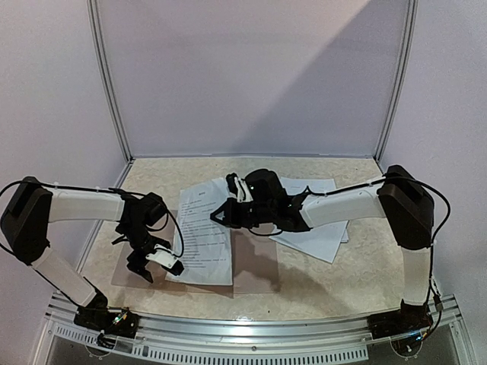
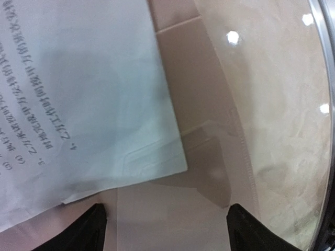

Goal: Put the files into the folder
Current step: Insert the folder to form pockets on the folder.

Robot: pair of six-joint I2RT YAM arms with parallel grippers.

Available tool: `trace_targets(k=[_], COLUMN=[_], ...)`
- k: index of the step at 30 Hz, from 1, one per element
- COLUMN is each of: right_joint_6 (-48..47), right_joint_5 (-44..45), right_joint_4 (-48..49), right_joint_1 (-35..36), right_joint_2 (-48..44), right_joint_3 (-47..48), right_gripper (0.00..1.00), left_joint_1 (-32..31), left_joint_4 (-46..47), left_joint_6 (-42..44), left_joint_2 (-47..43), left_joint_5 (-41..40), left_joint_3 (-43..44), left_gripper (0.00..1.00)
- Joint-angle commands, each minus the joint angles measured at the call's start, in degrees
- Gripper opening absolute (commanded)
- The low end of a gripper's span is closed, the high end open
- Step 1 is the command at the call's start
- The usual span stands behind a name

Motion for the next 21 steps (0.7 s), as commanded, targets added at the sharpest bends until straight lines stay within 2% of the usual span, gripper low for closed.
trace_targets(k=[1, 3, 5, 9, 12, 18, 21], right_joint_6=[1.3, 2.3, 3.8, 6.0, 6.8, 7.8, 7.6], right_joint_5=[2.7, 2.3, 1.7, 1.9, 2.6, 2.3, 2.0], right_joint_4=[1.5, 3.1, 5.0, 5.9, 6.3, 5.3, 3.8], right_joint_1=[0.7, 0.8, 1.2, 2.4, 2.5, 2.7, 3.0], right_joint_2=[0.9, 1.1, 2.3, 5.8, 8.5, 13.0, 15.4], right_joint_3=[-1.3, -1.4, -1.2, 1.6, 3.7, 8.8, 11.6], right_gripper=[0.00, 0.00, 0.00, 0.00, 0.00, 0.00, 0.00], left_joint_1=[-0.8, -0.8, -0.8, -0.4, 1.3, 9.8, 15.9], left_joint_4=[-0.6, -0.4, 0.1, -0.4, -4.5, -17.6, -19.3], left_joint_6=[-1.1, -1.3, -2.1, -5.2, -8.3, -13.6, -18.4], left_joint_2=[0.1, -0.1, -0.2, -0.6, -1.6, -5.3, -6.2], left_joint_5=[-1.5, -1.7, -2.3, -2.3, 0.3, 10.4, 8.1], left_joint_3=[-2.6, -2.9, -3.1, -1.3, 3.0, 14.5, 16.6], left_gripper=[0.77, 0.72, 0.72, 0.79, 0.82, 0.88, 0.88])
